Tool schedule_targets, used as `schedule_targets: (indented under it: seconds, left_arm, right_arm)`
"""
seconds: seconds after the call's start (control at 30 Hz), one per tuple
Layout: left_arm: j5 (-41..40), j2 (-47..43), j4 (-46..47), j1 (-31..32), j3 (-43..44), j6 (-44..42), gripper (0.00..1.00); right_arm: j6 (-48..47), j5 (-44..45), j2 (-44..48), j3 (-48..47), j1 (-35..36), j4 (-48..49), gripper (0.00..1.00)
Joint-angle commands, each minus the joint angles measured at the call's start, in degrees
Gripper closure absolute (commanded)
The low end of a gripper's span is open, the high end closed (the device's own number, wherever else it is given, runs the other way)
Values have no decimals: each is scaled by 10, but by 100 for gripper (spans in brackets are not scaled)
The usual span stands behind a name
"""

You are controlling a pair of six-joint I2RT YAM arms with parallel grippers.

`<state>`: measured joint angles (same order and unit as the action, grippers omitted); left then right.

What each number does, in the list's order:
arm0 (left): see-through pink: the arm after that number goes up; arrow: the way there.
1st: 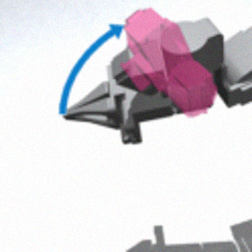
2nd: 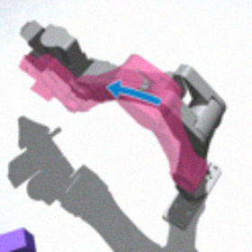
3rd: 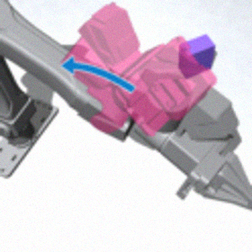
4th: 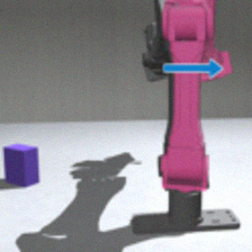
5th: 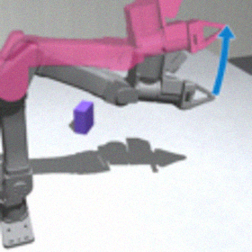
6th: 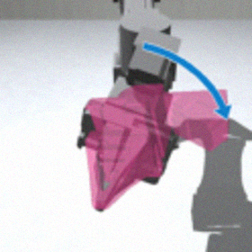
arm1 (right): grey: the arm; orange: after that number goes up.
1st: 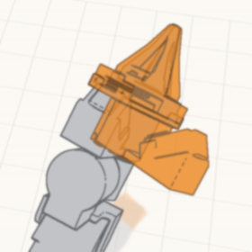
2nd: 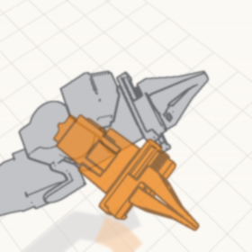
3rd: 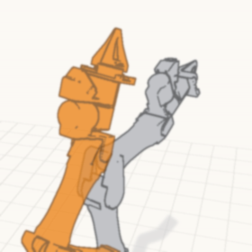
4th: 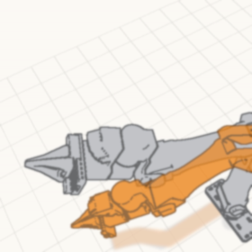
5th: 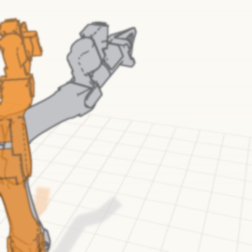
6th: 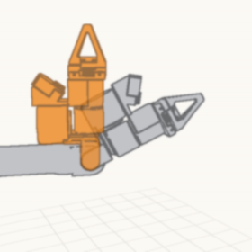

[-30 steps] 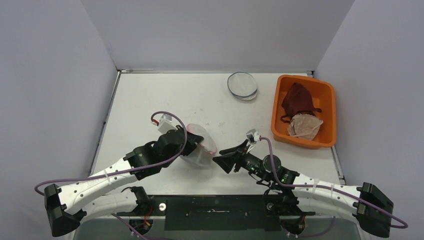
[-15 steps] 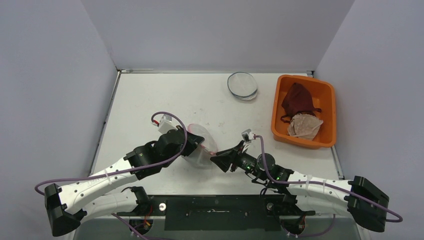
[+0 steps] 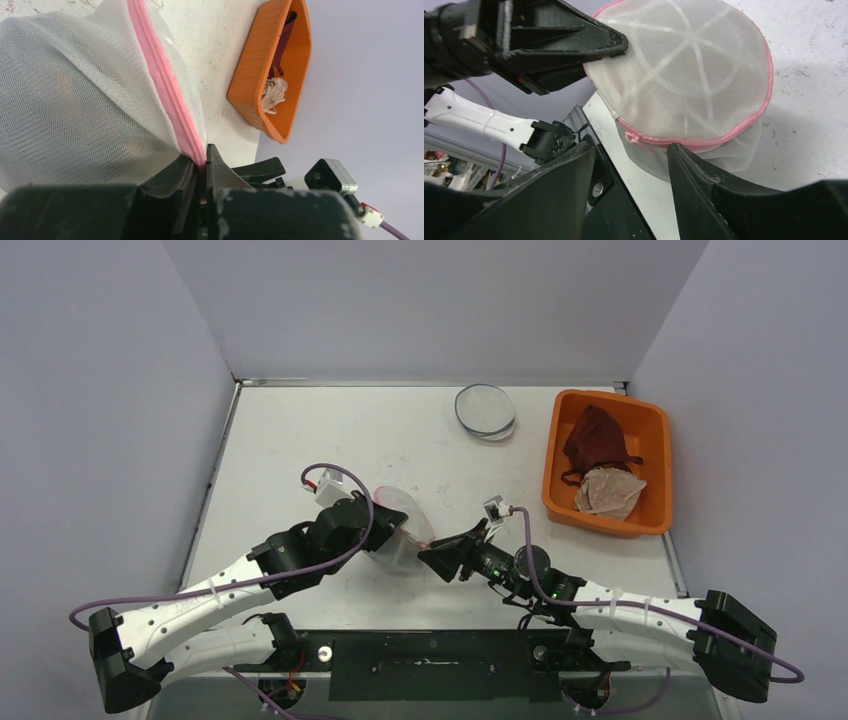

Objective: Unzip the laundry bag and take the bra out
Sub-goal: Unzip the laundry bag at the center of the board.

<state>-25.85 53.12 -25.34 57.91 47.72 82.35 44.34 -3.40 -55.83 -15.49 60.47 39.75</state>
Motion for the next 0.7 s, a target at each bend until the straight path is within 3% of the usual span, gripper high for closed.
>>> schedule_targets:
  seconds: [0.0, 0.67]
  left_arm:
    - [-26, -15, 20, -4, 30, 10, 100]
    - [-39, -27, 26, -4, 39, 14, 100]
  right_arm:
    - [10, 11, 48, -10, 3, 22, 43]
    - [60, -24, 11, -2, 3, 71, 43]
